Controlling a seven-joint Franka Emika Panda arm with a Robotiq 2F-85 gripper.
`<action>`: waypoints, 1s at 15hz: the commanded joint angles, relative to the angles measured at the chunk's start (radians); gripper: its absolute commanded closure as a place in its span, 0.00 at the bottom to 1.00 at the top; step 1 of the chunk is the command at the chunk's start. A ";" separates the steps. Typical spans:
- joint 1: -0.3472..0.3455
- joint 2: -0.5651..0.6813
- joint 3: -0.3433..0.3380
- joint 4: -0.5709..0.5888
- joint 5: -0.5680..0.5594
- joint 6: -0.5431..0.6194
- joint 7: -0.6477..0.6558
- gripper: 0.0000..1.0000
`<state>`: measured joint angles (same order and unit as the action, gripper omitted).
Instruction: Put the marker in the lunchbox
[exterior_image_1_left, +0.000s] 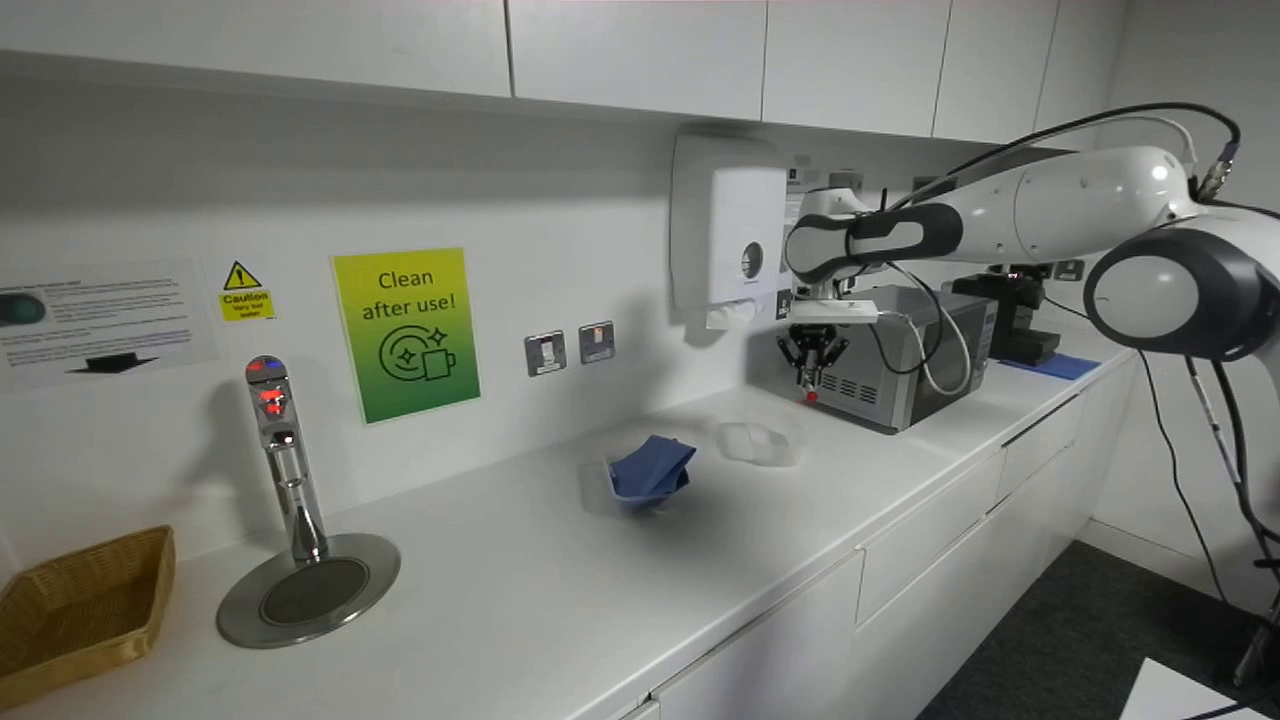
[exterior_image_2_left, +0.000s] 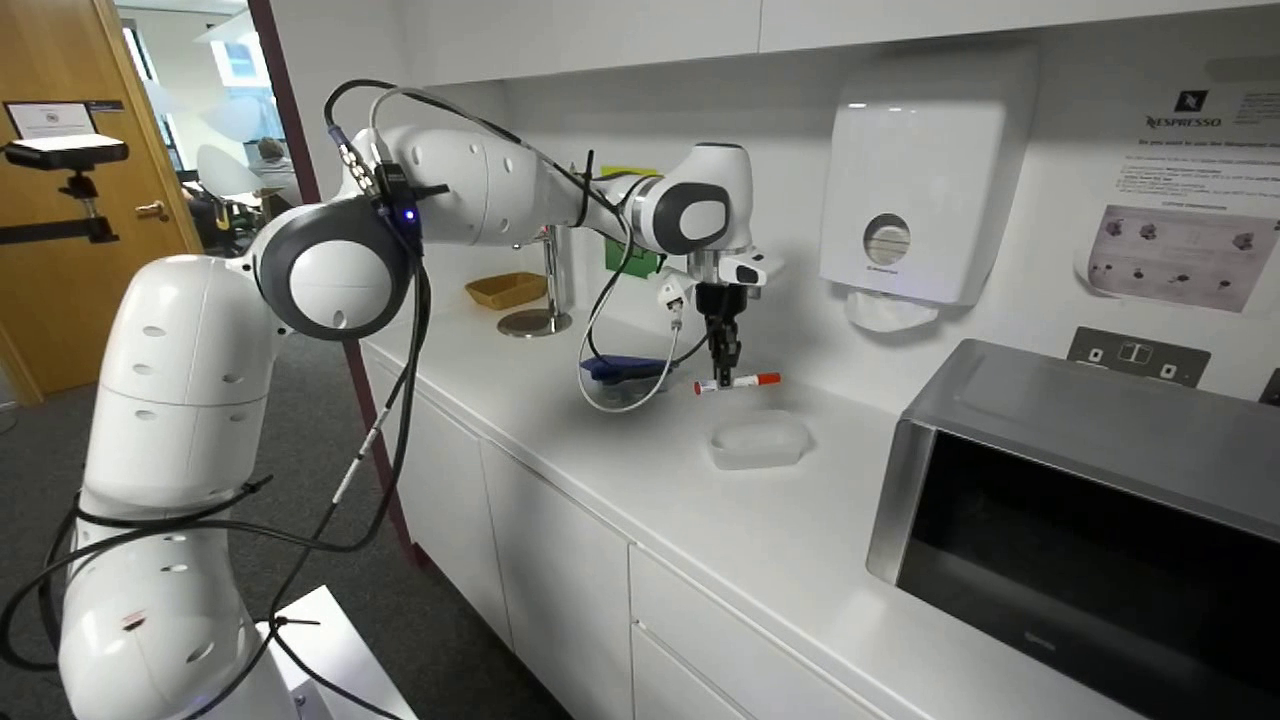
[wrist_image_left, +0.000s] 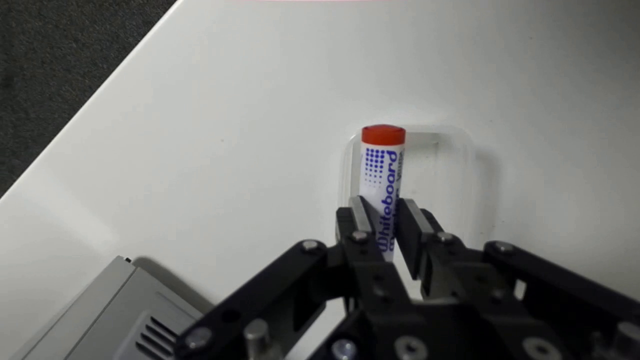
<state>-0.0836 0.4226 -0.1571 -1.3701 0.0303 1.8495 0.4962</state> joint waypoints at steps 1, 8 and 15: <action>-0.025 0.004 -0.001 0.010 0.012 -0.001 -0.039 0.95; -0.023 0.078 0.006 0.091 0.007 -0.018 -0.036 0.95; -0.028 0.159 0.014 0.185 0.019 -0.025 -0.042 0.95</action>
<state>-0.0994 0.5436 -0.1495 -1.2585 0.0330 1.8501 0.4856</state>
